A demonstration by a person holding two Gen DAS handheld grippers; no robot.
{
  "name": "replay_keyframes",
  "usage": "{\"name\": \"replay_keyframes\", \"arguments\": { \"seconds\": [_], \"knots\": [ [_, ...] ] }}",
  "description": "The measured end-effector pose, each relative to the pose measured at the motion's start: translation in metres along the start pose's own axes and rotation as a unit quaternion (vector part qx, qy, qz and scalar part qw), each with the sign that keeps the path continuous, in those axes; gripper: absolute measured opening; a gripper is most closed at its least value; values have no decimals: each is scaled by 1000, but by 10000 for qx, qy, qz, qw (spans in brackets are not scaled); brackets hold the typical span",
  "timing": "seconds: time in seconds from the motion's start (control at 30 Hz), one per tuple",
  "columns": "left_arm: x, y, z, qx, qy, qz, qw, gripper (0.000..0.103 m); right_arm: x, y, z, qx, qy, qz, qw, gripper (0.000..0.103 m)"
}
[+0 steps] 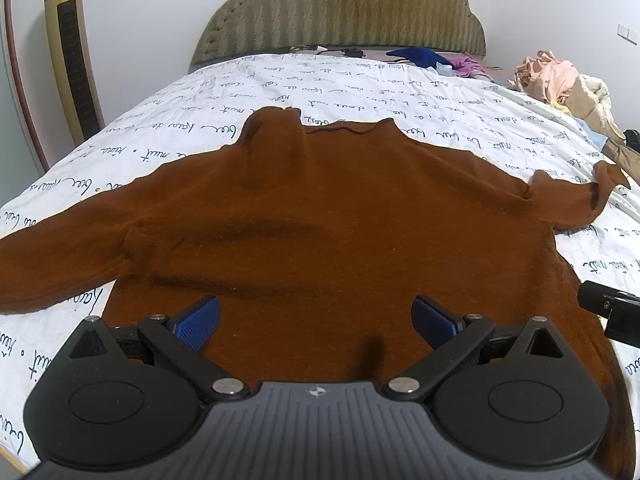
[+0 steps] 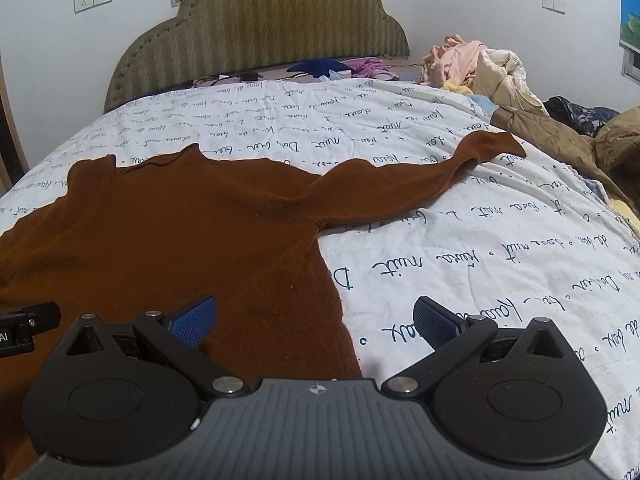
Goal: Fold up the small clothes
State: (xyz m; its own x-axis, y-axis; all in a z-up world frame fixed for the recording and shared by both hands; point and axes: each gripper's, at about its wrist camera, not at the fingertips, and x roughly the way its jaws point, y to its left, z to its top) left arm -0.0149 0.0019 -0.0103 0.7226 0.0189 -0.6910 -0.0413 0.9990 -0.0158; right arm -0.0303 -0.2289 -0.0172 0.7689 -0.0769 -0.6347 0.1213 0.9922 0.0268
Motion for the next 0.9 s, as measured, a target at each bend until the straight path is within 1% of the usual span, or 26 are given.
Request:
{"name": "replay_keyframes", "arguments": {
  "seconds": [0.33, 0.67, 0.9],
  "knots": [
    [1, 2, 1, 3, 12, 33, 10000, 102, 2, -5, 0, -10, 23, -65, 10000, 103],
    [2, 0, 0, 44, 35, 65, 10000, 102, 3, -11, 1, 31, 26, -45, 10000, 103],
    [5, -3, 1, 86, 81, 97, 9999, 102, 6, -13, 3, -47, 38, -48, 10000, 103]
  ]
}}
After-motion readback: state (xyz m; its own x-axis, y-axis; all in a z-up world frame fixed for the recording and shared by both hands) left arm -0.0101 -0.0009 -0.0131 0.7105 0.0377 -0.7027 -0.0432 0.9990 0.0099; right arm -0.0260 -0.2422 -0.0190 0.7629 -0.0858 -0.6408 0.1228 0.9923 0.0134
